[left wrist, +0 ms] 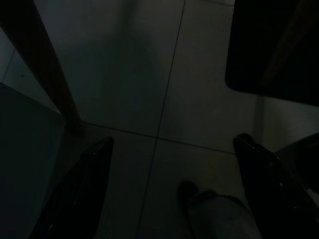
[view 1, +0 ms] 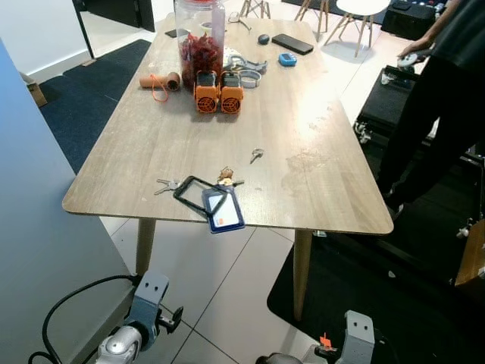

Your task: Hang keys on a hook

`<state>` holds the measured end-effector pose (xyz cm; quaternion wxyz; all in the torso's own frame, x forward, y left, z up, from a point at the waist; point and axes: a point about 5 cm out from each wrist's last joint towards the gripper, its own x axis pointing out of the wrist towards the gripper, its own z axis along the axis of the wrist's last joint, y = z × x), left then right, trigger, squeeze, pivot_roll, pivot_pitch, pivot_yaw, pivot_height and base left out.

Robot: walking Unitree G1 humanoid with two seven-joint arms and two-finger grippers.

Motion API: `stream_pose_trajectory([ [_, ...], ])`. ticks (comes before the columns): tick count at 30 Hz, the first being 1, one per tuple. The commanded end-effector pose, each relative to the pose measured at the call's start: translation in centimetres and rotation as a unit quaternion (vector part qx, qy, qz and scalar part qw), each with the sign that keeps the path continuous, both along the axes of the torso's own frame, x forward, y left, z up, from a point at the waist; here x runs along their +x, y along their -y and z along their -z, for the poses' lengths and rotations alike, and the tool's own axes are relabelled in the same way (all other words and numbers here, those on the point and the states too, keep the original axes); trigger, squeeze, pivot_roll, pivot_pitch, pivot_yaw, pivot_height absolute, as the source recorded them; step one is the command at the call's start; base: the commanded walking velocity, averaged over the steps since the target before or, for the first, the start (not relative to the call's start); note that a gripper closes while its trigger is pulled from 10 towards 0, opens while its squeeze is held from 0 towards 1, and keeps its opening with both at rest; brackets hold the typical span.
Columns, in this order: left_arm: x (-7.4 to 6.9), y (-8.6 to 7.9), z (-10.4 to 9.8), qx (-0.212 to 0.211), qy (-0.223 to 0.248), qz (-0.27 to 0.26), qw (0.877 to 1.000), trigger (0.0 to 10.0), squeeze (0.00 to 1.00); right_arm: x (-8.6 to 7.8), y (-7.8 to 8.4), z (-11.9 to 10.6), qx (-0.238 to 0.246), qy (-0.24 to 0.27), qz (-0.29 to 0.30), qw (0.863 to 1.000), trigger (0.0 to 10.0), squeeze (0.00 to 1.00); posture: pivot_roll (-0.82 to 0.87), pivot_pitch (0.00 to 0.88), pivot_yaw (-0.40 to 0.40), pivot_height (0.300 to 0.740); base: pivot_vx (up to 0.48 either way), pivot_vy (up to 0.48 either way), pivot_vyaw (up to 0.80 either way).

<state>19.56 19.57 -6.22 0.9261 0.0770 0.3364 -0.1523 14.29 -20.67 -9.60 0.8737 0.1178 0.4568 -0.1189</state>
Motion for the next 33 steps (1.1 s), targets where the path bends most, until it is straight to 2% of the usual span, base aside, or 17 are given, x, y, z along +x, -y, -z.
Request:
stream_pose_trajectory([
  [1, -0.3, 0.6, 0.4, 0.01, -0.011, 0.009, 1.0, 10.0, 0.0, -0.1, 0.2, 0.0, -0.005, 0.005, 0.012, 1.0, 10.0, 0.0, 0.07, 0.029, -0.038, 0.74, 0.0, 0.0, 0.0],
  [3, -0.1, 0.6, 0.3, 0.02, -0.007, 0.01, 1.0, 10.0, 0.0, 0.1, 0.3, -0.1, -0.009, 0.01, 0.014, 1.0, 10.0, 0.0, 0.07, 0.029, -0.038, 0.74, 0.0, 0.0, 0.0],
  [4, 0.0, 0.6, 0.4, 0.024, -0.011, -0.004, 1.0, 10.0, 0.0, 0.4, 0.9, -0.4, -0.032, 0.022, 0.019, 0.999, 10.0, 0.0, 0.07, 0.021, -0.046, 0.74, 0.0, 0.0, 0.0],
  [7, 0.1, 0.6, 0.4, 0.026, -0.012, -0.011, 1.0, 10.0, 0.0, 0.6, 1.4, -0.7, -0.051, 0.03, 0.023, 0.998, 10.0, 0.0, 0.07, 0.023, -0.047, 0.74, 0.0, 0.0, 0.0],
  [9, -0.1, 1.2, 0.7, 0.028, -0.026, -0.001, 0.999, 10.0, 0.0, 1.0, 2.7, -1.1, -0.087, 0.035, 0.04, 0.995, 10.0, 0.0, 0.08, 0.03, -0.034, 0.74, 0.0, 0.0, 0.0],
  [13, -0.4, 1.5, 1.0, 0.025, -0.033, -0.006, 0.999, 10.0, 0.0, 1.2, 2.9, -1.3, -0.079, 0.04, 0.049, 0.995, 10.0, 0.0, 0.08, 0.031, -0.041, 0.74, 0.0, 0.0, 0.0],
  [17, -0.7, 1.1, 1.2, 0.029, -0.047, -0.026, 0.998, 10.0, 0.0, 1.8, 2.5, -1.4, -0.064, 0.057, 0.06, 0.995, 10.0, 0.0, 0.09, 0.017, -0.041, 0.74, 0.0, 0.0, 0.0],
  [20, -0.7, 0.4, 1.3, 0.074, -0.045, -0.036, 0.996, 10.0, 0.0, 2.4, 2.1, -1.7, -0.064, 0.074, 0.055, 0.994, 10.0, 0.0, 0.08, 0.02, -0.042, 0.74, 0.0, 0.0, 0.0],
  [22, -0.6, 0.0, 1.2, 0.082, -0.042, -0.053, 0.994, 10.0, 0.0, 2.9, 1.8, -1.9, -0.063, 0.087, 0.048, 0.993, 10.0, 0.0, 0.08, 0.026, -0.025, 0.74, 0.0, 0.0, 0.0],
  [25, -0.6, 0.0, 1.1, 0.063, -0.039, -0.065, 0.995, 10.0, 0.0, 3.3, 1.6, -2.1, -0.051, 0.099, 0.051, 0.992, 10.0, 0.0, 0.08, 0.029, -0.022, 0.74, 0.0, 0.0, 0.0],
  [27, -0.4, -0.1, 1.1, 0.036, -0.042, -0.083, 0.995, 10.0, 0.0, 3.7, 0.6, -2.0, -0.021, 0.104, 0.023, 0.994, 10.0, 0.0, 0.08, 0.03, -0.025, 0.74, 0.0, 0.0, 0.0],
  [30, -0.3, -0.3, 1.0, 0.031, -0.046, -0.084, 0.995, 10.0, 0.0, 3.3, -1.0, -1.5, 0.008, 0.085, -0.031, 0.996, 10.0, 0.0, 0.09, 0.02, -0.051, 0.74, 0.0, 0.0, 0.0],
  [33, -0.3, -0.4, 1.0, 0.036, -0.049, -0.086, 0.994, 10.0, 0.0, 3.1, -1.4, -1.3, 0.007, 0.072, -0.044, 0.996, 10.0, 0.0, 0.09, 0.032, -0.045, 0.74, 0.0, 0.0, 0.0],
])
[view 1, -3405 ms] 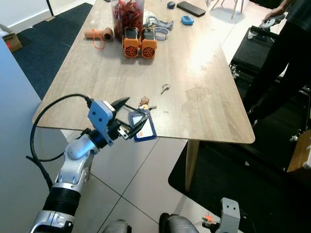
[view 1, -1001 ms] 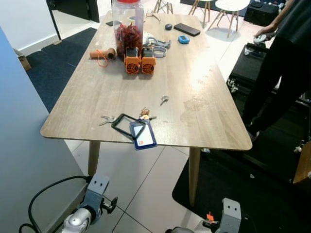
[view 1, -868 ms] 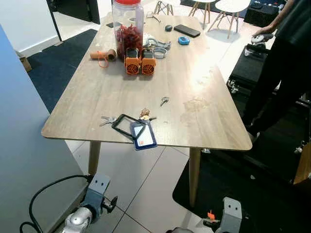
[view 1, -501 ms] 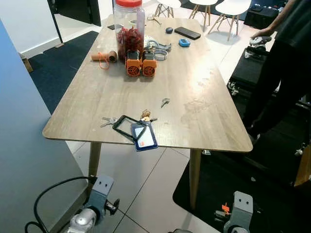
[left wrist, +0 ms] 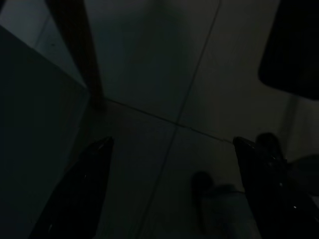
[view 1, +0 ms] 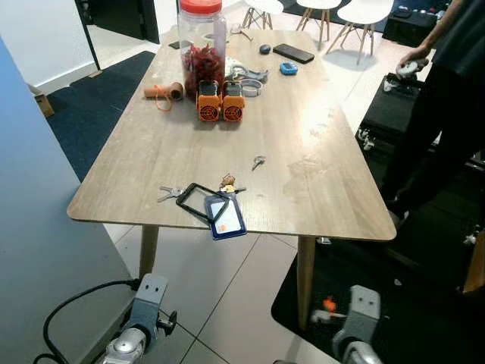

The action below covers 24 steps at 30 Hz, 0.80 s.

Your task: Hang keys on a hook

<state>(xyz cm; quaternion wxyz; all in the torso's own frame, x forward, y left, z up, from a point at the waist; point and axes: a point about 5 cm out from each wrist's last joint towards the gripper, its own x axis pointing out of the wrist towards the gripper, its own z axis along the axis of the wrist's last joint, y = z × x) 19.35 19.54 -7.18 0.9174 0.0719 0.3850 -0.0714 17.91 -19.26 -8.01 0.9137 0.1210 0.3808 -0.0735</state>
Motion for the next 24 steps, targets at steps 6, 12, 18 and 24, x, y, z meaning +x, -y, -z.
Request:
stream_pose_trajectory([
  [6, -0.5, -0.1, 0.3, -0.005, -0.011, -0.016, 1.0, 10.0, 0.0, -0.8, 0.2, 0.5, -0.007, -0.03, 0.004, 1.0, 10.0, 0.0, 0.08, 0.035, -0.052, 0.74, 0.0, 0.0, 0.0],
  [12, -1.2, -0.6, 0.6, 0.011, -0.023, -0.021, 0.999, 10.0, 0.0, -1.6, -0.4, 1.0, -0.01, -0.051, -0.027, 0.998, 10.0, 0.0, 0.09, 0.048, -0.04, 0.74, 0.0, 0.0, 0.0],
  [18, -1.3, -0.5, 0.7, 0.013, -0.023, -0.009, 1.0, 10.0, 0.0, -1.7, -0.5, 1.0, -0.01, -0.054, -0.031, 0.998, 10.0, 0.0, 0.12, 0.059, -0.061, 0.74, 0.0, 0.0, 0.0],
  [24, -1.0, -0.4, 0.5, 0.01, -0.012, -0.002, 1.0, 10.0, 0.0, -1.6, -0.6, 0.9, -0.015, -0.047, -0.056, 0.997, 10.0, 0.0, 0.13, 0.056, -0.086, 0.74, 0.0, 0.0, 0.0],
])
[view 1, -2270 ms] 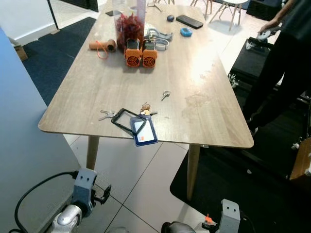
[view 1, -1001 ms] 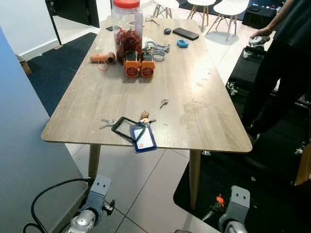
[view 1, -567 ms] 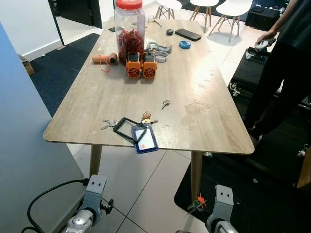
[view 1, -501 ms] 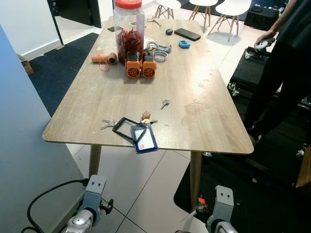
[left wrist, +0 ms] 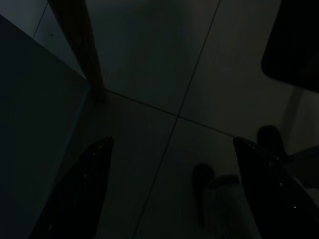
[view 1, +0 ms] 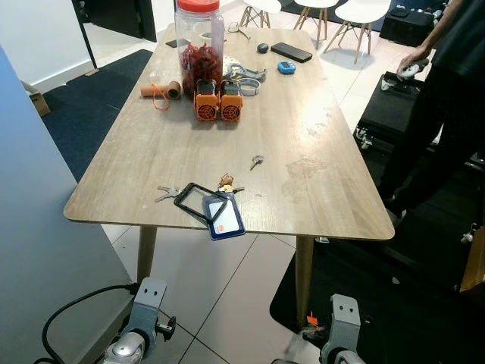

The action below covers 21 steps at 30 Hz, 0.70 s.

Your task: Hang keys on a hook

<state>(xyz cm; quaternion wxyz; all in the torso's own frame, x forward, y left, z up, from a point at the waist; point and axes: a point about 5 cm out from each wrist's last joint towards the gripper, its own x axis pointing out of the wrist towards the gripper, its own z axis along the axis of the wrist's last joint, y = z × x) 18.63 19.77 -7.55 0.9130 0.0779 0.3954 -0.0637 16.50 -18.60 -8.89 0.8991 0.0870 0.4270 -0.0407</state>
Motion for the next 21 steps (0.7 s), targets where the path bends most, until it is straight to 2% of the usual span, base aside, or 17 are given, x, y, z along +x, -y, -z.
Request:
stream_pose_trajectory([
  [1, -0.17, -0.29, 0.02, 0.006, 0.0, 0.005, 1.0, 10.0, 0.0, -0.04, -0.24, 0.02, -0.005, -0.001, -0.027, 1.0, 10.0, 0.0, 0.12, 0.064, -0.081, 0.74, 0.0, 0.0, 0.8],
  [3, -0.11, -0.24, -0.05, 0.0, 0.002, 0.011, 1.0, 10.0, 0.0, 0.3, -0.67, -0.1, -0.006, 0.004, -0.05, 0.999, 10.0, 0.0, 0.12, 0.065, -0.067, 0.74, 0.0, 0.0, 0.8],
  [5, 0.0, 0.0, -0.1, 0.002, 0.005, 0.028, 1.0, 10.0, 0.0, 0.65, -0.59, -0.27, -0.008, 0.01, -0.045, 0.999, 10.0, 0.0, 0.12, 0.066, -0.075, 0.74, 0.0, 0.0, 0.8],
  [7, 0.1, 0.04, -0.16, 0.003, 0.009, 0.021, 1.0, 10.0, 0.0, 0.66, -0.56, -0.27, -0.008, 0.009, -0.045, 0.999, 10.0, 0.0, 0.11, 0.061, -0.081, 0.74, 0.0, 0.0, 0.8],
  [10, 0.13, -0.1, -0.18, 0.003, 0.012, 0.007, 1.0, 10.0, 0.0, 0.48, -0.67, -0.17, -0.011, 0.005, -0.051, 0.999, 10.0, 0.0, 0.1, 0.06, -0.076, 0.74, 0.0, 0.0, 0.8],
  [16, 0.26, 0.15, -0.28, 0.002, 0.018, 0.023, 1.0, 10.0, 0.0, 0.3, -0.31, -0.15, -0.012, 0.006, -0.044, 0.999, 10.0, 0.0, 0.09, 0.061, -0.074, 0.74, 0.0, 0.0, 0.8],
  [21, 0.53, 0.1, -0.46, 0.001, 0.027, 0.013, 1.0, 10.0, 0.0, -0.21, -0.12, 0.05, -0.015, -0.003, -0.049, 0.999, 10.0, 0.0, 0.1, 0.058, -0.076, 0.74, 0.0, 0.0, 0.8],
])
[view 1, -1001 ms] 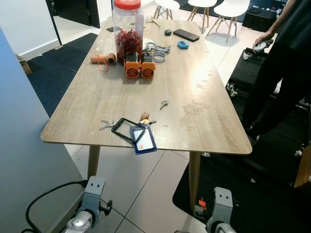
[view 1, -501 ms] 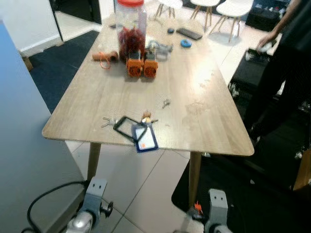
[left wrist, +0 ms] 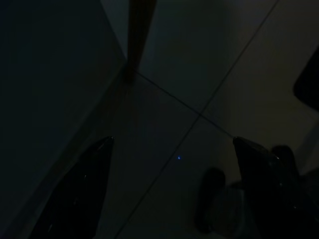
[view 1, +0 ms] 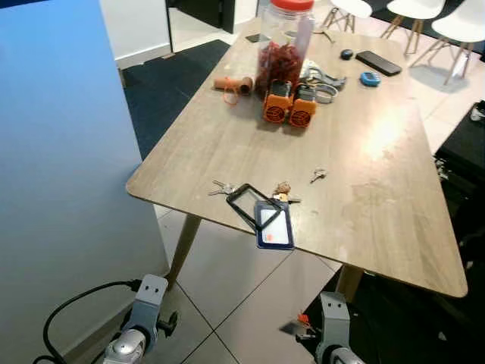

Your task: Hang keys on a hook

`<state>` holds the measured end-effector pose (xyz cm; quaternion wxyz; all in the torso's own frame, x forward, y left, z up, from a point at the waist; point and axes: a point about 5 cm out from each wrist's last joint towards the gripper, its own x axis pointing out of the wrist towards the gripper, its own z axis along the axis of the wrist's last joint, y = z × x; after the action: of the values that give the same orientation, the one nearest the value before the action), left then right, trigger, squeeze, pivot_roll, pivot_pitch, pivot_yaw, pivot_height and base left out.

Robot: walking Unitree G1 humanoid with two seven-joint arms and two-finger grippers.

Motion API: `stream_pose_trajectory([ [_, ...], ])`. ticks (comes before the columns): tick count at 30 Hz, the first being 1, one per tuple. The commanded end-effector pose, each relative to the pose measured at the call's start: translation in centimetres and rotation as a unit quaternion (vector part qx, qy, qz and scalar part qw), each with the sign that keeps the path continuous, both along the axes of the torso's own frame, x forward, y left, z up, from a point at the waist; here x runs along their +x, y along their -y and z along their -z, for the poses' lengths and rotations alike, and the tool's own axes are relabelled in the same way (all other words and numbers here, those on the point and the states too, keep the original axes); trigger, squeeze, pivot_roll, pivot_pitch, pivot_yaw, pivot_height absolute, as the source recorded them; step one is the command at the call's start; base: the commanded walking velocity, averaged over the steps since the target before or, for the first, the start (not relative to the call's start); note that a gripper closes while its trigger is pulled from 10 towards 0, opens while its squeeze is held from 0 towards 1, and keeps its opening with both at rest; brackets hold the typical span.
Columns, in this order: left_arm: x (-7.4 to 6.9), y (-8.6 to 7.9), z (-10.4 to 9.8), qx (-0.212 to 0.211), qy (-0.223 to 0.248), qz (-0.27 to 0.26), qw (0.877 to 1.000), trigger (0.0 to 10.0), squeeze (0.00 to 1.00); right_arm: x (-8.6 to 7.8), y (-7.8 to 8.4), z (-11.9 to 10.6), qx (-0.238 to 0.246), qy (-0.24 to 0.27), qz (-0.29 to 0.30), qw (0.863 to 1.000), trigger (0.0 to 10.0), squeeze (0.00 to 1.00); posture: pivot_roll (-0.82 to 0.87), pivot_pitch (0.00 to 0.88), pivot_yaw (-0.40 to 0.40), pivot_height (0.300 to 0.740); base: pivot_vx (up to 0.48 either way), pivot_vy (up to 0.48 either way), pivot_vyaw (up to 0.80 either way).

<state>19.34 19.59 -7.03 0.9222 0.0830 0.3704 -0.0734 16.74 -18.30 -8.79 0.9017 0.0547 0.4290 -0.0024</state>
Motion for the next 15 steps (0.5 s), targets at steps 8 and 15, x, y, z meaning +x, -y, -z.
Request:
stream_pose_trajectory([
  [8, -0.38, -0.08, 0.08, 0.004, 0.004, 0.007, 1.0, 10.0, 0.0, -0.35, 0.21, 0.11, -0.002, -0.003, 0.0, 1.0, 10.0, 0.0, 0.1, 0.052, -0.074, 0.74, 0.0, 0.0, 0.8],
  [15, -0.55, -0.33, 0.11, 0.007, 0.004, 0.007, 1.0, 10.0, 0.0, -0.07, 0.22, -0.01, 0.0, 0.001, 0.004, 1.0, 10.0, 0.0, 0.1, 0.044, -0.072, 0.74, 0.0, 0.0, 0.8],
])
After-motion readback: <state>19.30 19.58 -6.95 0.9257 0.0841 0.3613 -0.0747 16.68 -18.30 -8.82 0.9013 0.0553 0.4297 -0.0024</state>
